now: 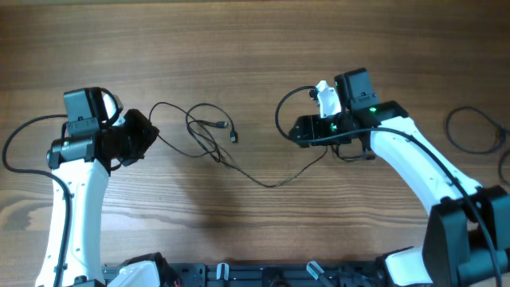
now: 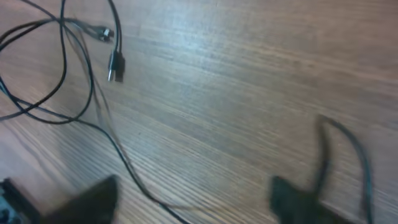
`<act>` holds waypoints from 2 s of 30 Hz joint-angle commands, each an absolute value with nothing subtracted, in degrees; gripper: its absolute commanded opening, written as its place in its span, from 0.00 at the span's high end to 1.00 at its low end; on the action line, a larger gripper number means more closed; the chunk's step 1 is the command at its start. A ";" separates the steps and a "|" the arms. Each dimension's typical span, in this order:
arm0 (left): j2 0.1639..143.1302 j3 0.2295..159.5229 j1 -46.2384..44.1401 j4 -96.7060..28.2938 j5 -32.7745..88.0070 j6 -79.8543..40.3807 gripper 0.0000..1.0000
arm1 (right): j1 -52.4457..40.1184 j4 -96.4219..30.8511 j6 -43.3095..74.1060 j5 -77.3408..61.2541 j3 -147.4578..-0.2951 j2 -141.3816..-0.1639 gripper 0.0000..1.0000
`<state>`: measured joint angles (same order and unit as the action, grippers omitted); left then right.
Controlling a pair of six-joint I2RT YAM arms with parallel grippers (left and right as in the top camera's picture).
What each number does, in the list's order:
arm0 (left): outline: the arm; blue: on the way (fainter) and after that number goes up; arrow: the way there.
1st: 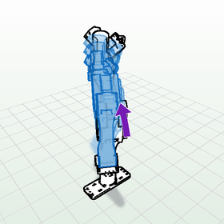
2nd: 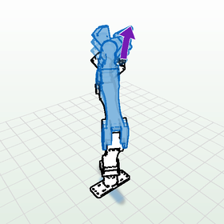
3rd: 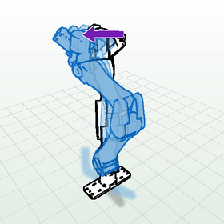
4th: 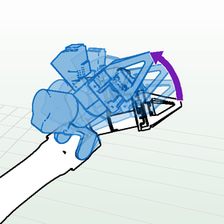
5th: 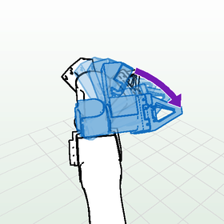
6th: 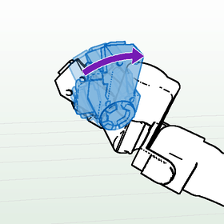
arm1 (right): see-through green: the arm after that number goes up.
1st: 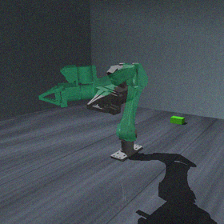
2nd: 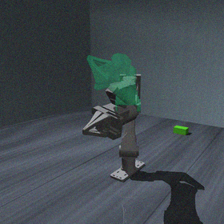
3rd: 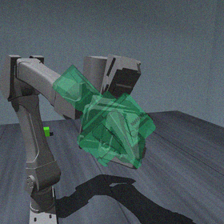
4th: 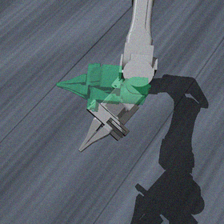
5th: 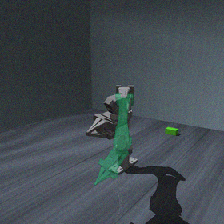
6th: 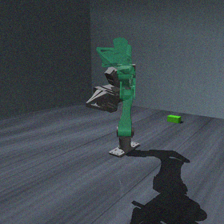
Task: Untangle cables
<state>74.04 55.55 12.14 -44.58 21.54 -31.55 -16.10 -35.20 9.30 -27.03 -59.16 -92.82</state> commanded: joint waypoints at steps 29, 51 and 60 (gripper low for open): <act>74.37 55.51 11.99 -44.86 15.57 -71.22 0.96 | -53.25 -1.10 10.92 -9.02 -58.57 -106.02 0.14; 74.37 55.51 11.99 -44.86 15.55 -71.20 0.96 | -53.67 5.15 10.48 -9.04 -58.57 -118.28 0.93; 74.37 55.51 12.03 -45.98 11.49 -70.78 0.96 | -54.41 1.10 12.99 4.29 -58.61 -114.24 0.96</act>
<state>74.04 55.55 12.10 -44.86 16.08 -70.65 -55.11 6.26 9.93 -6.57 -59.44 -115.18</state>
